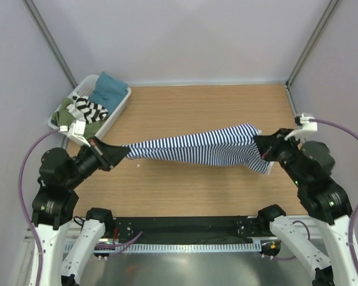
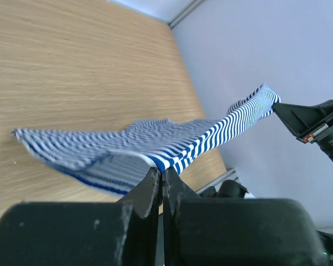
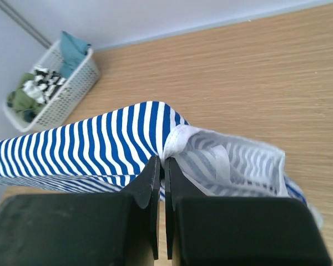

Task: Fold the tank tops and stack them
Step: Flatten the tank top out

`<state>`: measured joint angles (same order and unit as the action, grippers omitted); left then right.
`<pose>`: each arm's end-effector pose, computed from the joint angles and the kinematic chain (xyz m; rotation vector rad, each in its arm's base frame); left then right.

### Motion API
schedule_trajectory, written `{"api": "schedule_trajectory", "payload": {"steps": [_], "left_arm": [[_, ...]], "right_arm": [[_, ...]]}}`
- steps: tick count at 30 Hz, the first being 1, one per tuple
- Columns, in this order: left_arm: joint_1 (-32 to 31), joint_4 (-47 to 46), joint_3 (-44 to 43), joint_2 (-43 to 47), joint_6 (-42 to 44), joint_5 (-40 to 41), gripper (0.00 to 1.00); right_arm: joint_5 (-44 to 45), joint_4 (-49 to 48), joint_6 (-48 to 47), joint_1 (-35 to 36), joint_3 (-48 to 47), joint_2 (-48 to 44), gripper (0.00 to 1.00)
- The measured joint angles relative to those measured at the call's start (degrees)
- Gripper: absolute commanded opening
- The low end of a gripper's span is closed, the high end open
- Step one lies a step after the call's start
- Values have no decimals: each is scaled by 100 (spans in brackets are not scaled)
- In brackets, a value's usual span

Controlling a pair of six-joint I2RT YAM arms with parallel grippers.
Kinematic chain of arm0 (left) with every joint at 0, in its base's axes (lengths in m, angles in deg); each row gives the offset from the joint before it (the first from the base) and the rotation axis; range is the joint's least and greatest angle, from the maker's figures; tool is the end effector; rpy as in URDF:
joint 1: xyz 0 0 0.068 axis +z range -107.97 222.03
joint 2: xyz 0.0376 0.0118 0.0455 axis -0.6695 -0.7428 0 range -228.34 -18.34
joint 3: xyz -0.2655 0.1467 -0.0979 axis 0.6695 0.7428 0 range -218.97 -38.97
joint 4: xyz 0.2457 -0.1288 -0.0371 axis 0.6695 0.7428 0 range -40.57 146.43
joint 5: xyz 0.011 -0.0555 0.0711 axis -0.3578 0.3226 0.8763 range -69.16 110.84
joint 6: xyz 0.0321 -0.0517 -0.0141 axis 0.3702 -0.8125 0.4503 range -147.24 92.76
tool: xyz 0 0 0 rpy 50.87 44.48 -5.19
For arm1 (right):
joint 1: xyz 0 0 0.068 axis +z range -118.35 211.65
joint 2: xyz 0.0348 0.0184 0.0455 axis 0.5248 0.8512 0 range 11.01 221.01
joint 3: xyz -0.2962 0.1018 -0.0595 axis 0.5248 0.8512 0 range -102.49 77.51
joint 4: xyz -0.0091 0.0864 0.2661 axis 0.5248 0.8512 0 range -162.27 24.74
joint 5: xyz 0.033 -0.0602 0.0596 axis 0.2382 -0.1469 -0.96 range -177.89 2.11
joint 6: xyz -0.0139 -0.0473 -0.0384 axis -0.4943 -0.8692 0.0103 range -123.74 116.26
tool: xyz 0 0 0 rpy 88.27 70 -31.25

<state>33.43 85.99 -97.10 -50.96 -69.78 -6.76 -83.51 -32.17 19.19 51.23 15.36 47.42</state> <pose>0.0806 -0.0343 0.4271 -0.1802 1.8592 -1.0565 0.0949 0.0298 0.4371 0.1087 1.8412 0.4532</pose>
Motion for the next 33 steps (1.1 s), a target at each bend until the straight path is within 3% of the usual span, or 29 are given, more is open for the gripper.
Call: {"api": "schedule_trajectory", "payload": {"steps": [2, 6, 12, 24, 27, 30, 33], "left_arm": [[-11, 315, -299, 210, 0, -103, 0], [-11, 564, -1060, -52, 28, -83, 0], [-11, 116, -1755, -1213, 20, -81, 0], [11, -2138, 306, -4293, -570, 372, 0], [11, -2634, 444, -5001, -702, 435, 1], [13, -3084, 424, -5536, -723, 476, 13], [13, -3375, 385, -5884, -741, 518, 13]], "right_arm": [[-142, 179, 61, 22, -146, -446, 1], [-223, 332, 96, 24, -599, -304, 1], [190, 407, 7, 22, -1471, 1049, 1], [691, -662, 15, -33, -627, 4142, 1], [702, -999, 26, -44, -632, 4690, 1], [706, -1296, 35, -83, -706, 5222, 1], [704, -1515, 33, -120, -782, 5630, 1]]}}
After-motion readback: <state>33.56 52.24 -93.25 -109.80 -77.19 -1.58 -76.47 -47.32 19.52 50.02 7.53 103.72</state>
